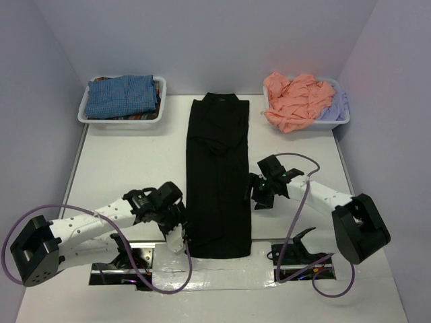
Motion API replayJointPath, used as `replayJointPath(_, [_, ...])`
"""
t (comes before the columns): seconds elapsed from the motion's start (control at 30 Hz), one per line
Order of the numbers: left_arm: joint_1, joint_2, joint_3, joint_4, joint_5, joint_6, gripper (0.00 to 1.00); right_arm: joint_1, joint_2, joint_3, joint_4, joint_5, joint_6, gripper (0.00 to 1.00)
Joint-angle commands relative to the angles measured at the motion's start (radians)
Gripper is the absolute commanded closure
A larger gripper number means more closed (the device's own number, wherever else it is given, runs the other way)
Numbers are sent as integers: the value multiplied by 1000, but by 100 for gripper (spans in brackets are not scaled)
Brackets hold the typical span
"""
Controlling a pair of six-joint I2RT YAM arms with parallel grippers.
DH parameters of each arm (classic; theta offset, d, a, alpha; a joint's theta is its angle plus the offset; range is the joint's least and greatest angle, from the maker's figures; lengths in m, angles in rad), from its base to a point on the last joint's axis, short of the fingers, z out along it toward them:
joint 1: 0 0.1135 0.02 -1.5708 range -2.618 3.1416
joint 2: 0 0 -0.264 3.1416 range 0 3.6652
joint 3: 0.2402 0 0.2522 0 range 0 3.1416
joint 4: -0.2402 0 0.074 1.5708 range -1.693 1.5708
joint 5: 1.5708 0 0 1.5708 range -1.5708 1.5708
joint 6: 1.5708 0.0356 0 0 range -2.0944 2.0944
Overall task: Fold and stack the long sleeve shirts
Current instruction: Fold the shirt
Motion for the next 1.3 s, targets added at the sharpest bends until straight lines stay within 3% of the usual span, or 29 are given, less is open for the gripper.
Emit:
replayJointPath(0.0, [-92, -16, -33, 51, 51, -84, 31, 2, -97, -1, -130, 38, -8, 29])
replayJointPath(0.13, [-189, 34, -47, 80, 45, -107, 35, 25, -144, -52, -163, 11, 24, 28])
replayJointPath(0.43, [-241, 137, -36, 94, 120, -72, 38, 125, -210, -165, -181, -63, 75, 27])
replayJointPath(0.7, [-247, 194, -27, 124, 189, -55, 39, 210, -180, -212, -5, -125, 191, 33])
replayJointPath(0.77, [-246, 200, -30, 199, 186, -95, 47, 244, -154, -204, 23, -115, 207, 35])
replayJointPath(0.87, [-246, 203, -38, 301, 169, -183, 67, 252, -154, -224, 64, -138, 231, 44])
replayJointPath(0.9, [-246, 198, -42, 322, 151, -197, 83, 252, -160, -247, 78, -144, 237, 55])
replayJointPath(0.97, [-246, 194, -56, 350, 136, -214, 97, 252, -184, -267, 110, -163, 254, 67])
replayJointPath(1.0, [-246, 191, -56, 350, 131, -219, 100, 250, -190, -276, 113, -163, 257, 79])
replayJointPath(1.07, [-246, 188, -52, 339, 114, -230, 100, 252, -206, -276, 106, -163, 251, 89])
replayJointPath(1.1, [-247, 183, -47, 327, 105, -243, 100, 253, -210, -267, 98, -158, 245, 100])
replayJointPath(1.27, [-236, 162, 3, 321, 16, -418, 100, 246, -218, -198, 4, -148, 175, 100])
